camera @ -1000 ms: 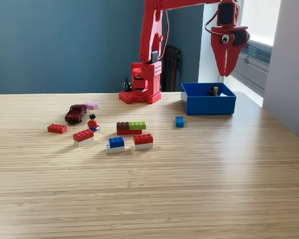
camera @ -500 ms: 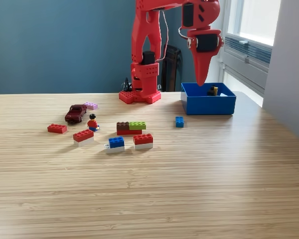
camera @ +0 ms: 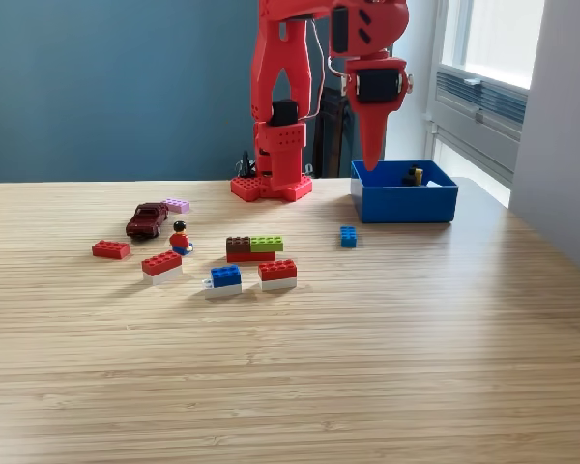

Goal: Grasp a lego block and put it in the bin.

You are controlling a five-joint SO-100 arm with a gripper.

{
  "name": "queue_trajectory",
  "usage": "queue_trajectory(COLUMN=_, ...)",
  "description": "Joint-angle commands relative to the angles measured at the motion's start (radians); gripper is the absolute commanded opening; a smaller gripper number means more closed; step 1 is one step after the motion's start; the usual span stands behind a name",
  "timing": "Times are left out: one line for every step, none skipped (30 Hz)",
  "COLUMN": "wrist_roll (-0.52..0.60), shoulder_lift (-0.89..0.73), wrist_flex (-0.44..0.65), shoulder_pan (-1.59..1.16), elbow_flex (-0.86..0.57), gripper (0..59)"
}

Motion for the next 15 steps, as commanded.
queue_trajectory(wrist_roll=0.002, shoulder_lift=0.034, wrist_flex=0.017, shoulder_pan=0.012, elbow_flex=-0.005, gripper=0.1)
queue_trajectory(wrist_roll=0.002, shoulder_lift=0.034, wrist_flex=0.017, shoulder_pan=0.012, elbow_flex=-0.005, gripper=0.1)
queue_trajectory(wrist_roll=0.002, shoulder_lift=0.034, wrist_flex=0.017, shoulder_pan=0.014, elbow_flex=-0.005, gripper=0.1)
queue_trajectory(wrist_roll=0.002, shoulder_lift=0.034, wrist_flex=0.017, shoulder_pan=0.014, elbow_flex=-0.005, gripper=0.1)
queue_trajectory(wrist_roll=0.003, shoulder_lift=0.034, wrist_flex=0.017, shoulder_pan=0.014, elbow_flex=-0.005, gripper=0.1)
queue_trajectory(wrist_roll=0.003, shoulder_lift=0.034, wrist_flex=0.017, shoulder_pan=0.014, elbow_flex=-0.005, gripper=0.1)
queue_trajectory(wrist_roll=0.003, shoulder_lift=0.034, wrist_flex=0.017, shoulder_pan=0.014, elbow_flex=-0.005, gripper=0.1)
queue_trajectory(wrist_roll=0.003, shoulder_lift=0.034, wrist_flex=0.017, shoulder_pan=0.015, elbow_flex=-0.005, gripper=0.1)
queue_trajectory(wrist_roll=0.003, shoulder_lift=0.034, wrist_flex=0.017, shoulder_pan=0.017, elbow_flex=-0.005, gripper=0.1)
queue_trajectory(wrist_roll=0.003, shoulder_lift=0.034, wrist_flex=0.017, shoulder_pan=0.018, elbow_flex=-0.005, gripper=0.1)
queue_trajectory(wrist_roll=0.003, shoulder_lift=0.034, wrist_flex=0.017, shoulder_pan=0.018, elbow_flex=-0.005, gripper=0.1)
queue_trajectory(wrist_roll=0.003, shoulder_lift=0.034, wrist_flex=0.015, shoulder_pan=0.020, elbow_flex=-0.003, gripper=0.1)
queue_trajectory(wrist_roll=0.002, shoulder_lift=0.034, wrist_flex=0.015, shoulder_pan=0.021, elbow_flex=-0.003, gripper=0.1)
queue_trajectory(wrist_roll=0.002, shoulder_lift=0.034, wrist_flex=0.015, shoulder_pan=0.021, elbow_flex=-0.005, gripper=0.1)
queue_trajectory(wrist_roll=0.002, shoulder_lift=0.034, wrist_flex=0.015, shoulder_pan=0.021, elbow_flex=-0.005, gripper=0.1)
